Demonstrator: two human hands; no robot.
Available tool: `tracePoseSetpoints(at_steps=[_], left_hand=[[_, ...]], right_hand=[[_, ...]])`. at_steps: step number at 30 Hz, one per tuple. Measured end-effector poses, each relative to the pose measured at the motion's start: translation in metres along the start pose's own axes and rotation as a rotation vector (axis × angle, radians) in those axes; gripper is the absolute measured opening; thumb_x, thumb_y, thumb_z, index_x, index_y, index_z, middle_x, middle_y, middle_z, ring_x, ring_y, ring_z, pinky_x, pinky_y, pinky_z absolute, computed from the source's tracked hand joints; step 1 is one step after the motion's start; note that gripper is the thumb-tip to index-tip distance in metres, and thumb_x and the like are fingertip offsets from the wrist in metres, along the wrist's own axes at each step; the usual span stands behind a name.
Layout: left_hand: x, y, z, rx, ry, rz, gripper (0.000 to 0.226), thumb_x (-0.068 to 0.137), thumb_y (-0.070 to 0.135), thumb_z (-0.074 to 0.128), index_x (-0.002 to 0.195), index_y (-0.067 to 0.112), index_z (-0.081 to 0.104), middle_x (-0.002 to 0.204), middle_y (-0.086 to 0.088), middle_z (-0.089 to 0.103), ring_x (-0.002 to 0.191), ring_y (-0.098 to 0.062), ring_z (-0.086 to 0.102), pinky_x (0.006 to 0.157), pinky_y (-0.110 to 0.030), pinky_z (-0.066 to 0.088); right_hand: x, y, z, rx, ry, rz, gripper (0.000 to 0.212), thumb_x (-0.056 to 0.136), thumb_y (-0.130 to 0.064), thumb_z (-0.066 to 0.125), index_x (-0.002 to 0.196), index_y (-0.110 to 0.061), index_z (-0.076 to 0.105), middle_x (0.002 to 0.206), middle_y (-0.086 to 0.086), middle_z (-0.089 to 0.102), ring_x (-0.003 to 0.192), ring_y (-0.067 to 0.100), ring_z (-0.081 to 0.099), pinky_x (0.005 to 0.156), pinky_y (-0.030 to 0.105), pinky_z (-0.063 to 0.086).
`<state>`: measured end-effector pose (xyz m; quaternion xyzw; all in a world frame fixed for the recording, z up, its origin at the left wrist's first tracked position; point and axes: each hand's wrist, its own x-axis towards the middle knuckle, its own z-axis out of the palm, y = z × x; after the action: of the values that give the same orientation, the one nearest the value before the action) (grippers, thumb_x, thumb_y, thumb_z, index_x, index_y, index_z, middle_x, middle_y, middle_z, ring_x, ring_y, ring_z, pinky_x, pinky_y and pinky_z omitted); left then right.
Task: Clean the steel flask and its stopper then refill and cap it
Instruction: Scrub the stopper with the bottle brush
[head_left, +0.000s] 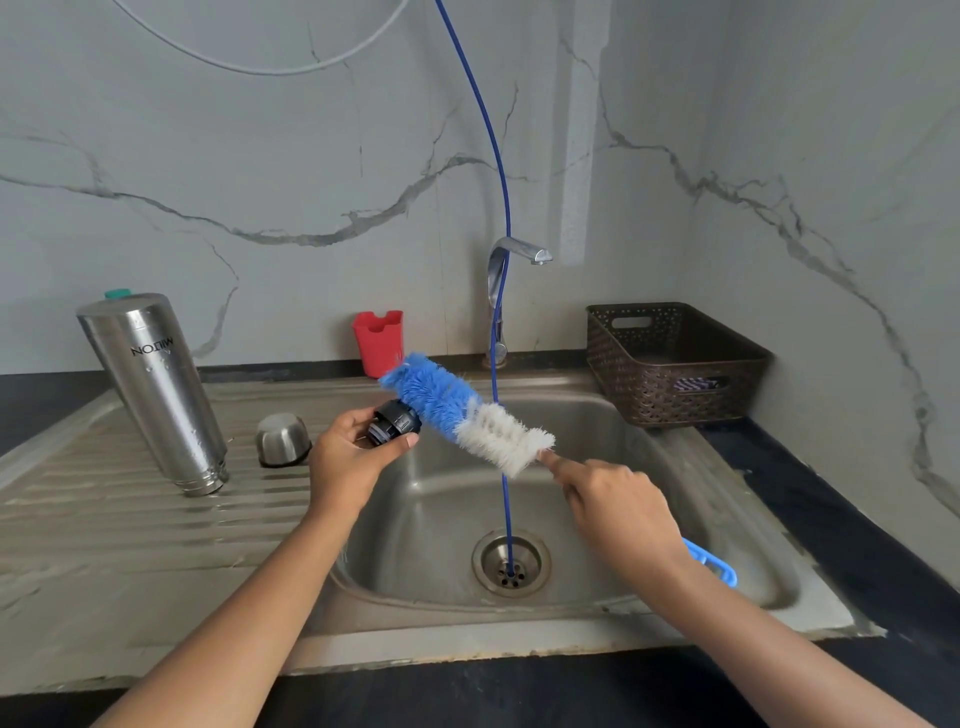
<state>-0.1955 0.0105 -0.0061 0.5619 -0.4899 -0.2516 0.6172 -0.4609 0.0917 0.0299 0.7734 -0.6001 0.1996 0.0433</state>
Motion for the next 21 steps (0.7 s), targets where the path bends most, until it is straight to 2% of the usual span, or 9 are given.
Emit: tracePoseSetpoints(at_steps=[2, 6, 10, 15, 19, 21], left_hand=[[0.001, -0.001, -0.001, -0.005, -0.003, -0.01, 0.047, 0.059, 0.016, 0.091, 0.099, 0.019, 0.064, 0.096, 0.001, 0.072, 0.089, -0.016, 0.07, 0.088, -0.036, 0.054], [0.0, 0.003, -0.002, -0.025, 0.006, -0.016, 0.046, 0.062, 0.016, 0.089, 0.1, 0.016, 0.064, 0.096, 0.0, 0.072, 0.089, -0.017, 0.069, 0.087, -0.035, 0.054], [-0.003, 0.006, -0.002, -0.058, 0.001, -0.008, 0.048, 0.063, 0.011, 0.088, 0.104, 0.013, 0.063, 0.096, -0.001, 0.072, 0.086, -0.015, 0.068, 0.085, -0.029, 0.052], [-0.003, 0.008, -0.001, -0.12, 0.017, -0.025, 0.046, 0.066, 0.007, 0.085, 0.103, 0.014, 0.06, 0.096, -0.001, 0.071, 0.086, -0.013, 0.068, 0.085, -0.028, 0.051], [-0.006, 0.01, 0.001, -0.132, -0.006, -0.01, 0.046, 0.067, 0.0, 0.083, 0.106, 0.011, 0.059, 0.096, 0.002, 0.069, 0.075, 0.003, 0.067, 0.073, -0.013, 0.052], [-0.009, 0.011, 0.003, -0.125, -0.044, -0.003, 0.046, 0.067, -0.002, 0.082, 0.105, 0.011, 0.059, 0.095, 0.004, 0.069, 0.076, 0.004, 0.067, 0.07, -0.01, 0.051]], right_hand=[[0.003, 0.003, -0.003, 0.01, 0.012, 0.03, 0.05, 0.099, -0.02, 0.034, 0.142, -0.044, 0.035, 0.095, -0.001, 0.06, 0.087, 0.029, 0.061, 0.06, 0.032, 0.035], [-0.001, -0.011, -0.004, 0.049, 0.071, -0.055, 0.049, 0.098, -0.019, 0.039, 0.142, -0.041, 0.038, 0.09, 0.002, 0.06, 0.079, 0.032, 0.061, 0.058, 0.032, 0.034], [0.009, -0.001, 0.004, -0.013, 0.001, 0.027, 0.05, 0.099, -0.018, 0.035, 0.142, -0.042, 0.036, 0.098, 0.001, 0.062, 0.09, 0.029, 0.061, 0.063, 0.033, 0.037], [0.014, 0.01, 0.004, 0.062, -0.034, 0.138, 0.039, 0.097, -0.018, 0.04, 0.125, -0.038, 0.057, 0.106, 0.001, 0.069, 0.095, 0.032, 0.06, 0.069, 0.036, 0.045], [0.011, -0.002, 0.006, 0.139, -0.052, 0.073, 0.039, 0.097, -0.02, 0.041, 0.128, -0.04, 0.056, 0.112, -0.001, 0.069, 0.101, 0.029, 0.061, 0.076, 0.036, 0.049], [0.014, -0.011, 0.006, 0.157, -0.04, 0.058, 0.039, 0.098, -0.021, 0.04, 0.129, -0.04, 0.055, 0.111, -0.002, 0.069, 0.101, 0.029, 0.061, 0.075, 0.036, 0.048]])
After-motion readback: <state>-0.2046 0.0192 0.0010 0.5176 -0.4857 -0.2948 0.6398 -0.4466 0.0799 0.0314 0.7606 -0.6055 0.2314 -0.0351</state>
